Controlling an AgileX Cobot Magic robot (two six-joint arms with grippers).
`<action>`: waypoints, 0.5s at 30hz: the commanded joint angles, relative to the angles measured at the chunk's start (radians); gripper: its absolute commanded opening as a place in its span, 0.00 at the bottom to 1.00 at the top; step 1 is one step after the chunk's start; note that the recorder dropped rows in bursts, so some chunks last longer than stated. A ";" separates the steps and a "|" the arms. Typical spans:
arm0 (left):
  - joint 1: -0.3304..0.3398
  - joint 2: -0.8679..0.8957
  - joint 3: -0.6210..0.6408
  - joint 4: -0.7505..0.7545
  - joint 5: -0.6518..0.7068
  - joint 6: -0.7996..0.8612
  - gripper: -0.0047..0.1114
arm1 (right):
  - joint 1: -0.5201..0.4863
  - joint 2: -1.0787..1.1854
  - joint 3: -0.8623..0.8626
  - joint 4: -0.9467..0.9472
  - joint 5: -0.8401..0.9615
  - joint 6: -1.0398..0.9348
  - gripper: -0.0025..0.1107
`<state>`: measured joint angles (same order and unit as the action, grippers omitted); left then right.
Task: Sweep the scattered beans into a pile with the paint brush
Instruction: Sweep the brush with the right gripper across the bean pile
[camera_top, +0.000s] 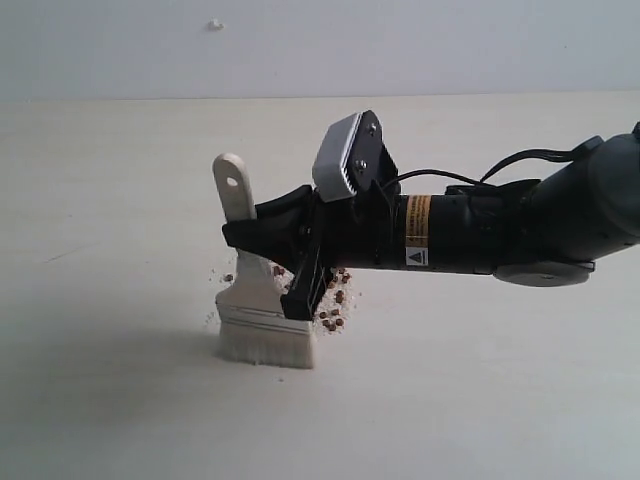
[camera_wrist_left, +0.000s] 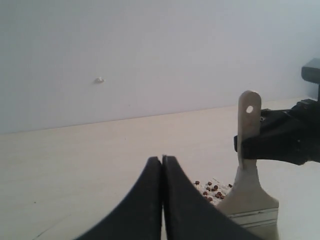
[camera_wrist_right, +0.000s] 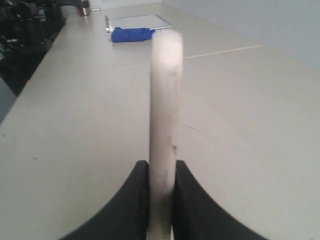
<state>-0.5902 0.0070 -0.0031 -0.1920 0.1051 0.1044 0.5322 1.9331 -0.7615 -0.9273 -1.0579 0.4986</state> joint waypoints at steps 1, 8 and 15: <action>0.001 -0.007 0.003 0.002 -0.001 -0.004 0.04 | -0.005 0.000 -0.025 0.084 0.054 -0.059 0.02; 0.001 -0.007 0.003 0.002 -0.001 -0.004 0.04 | -0.005 0.000 -0.110 0.060 0.086 -0.001 0.02; 0.001 -0.007 0.003 0.002 -0.001 -0.004 0.04 | -0.005 -0.024 -0.127 0.031 0.084 0.055 0.02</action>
<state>-0.5902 0.0070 -0.0031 -0.1920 0.1051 0.1044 0.5322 1.9331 -0.8828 -0.8899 -0.9645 0.5300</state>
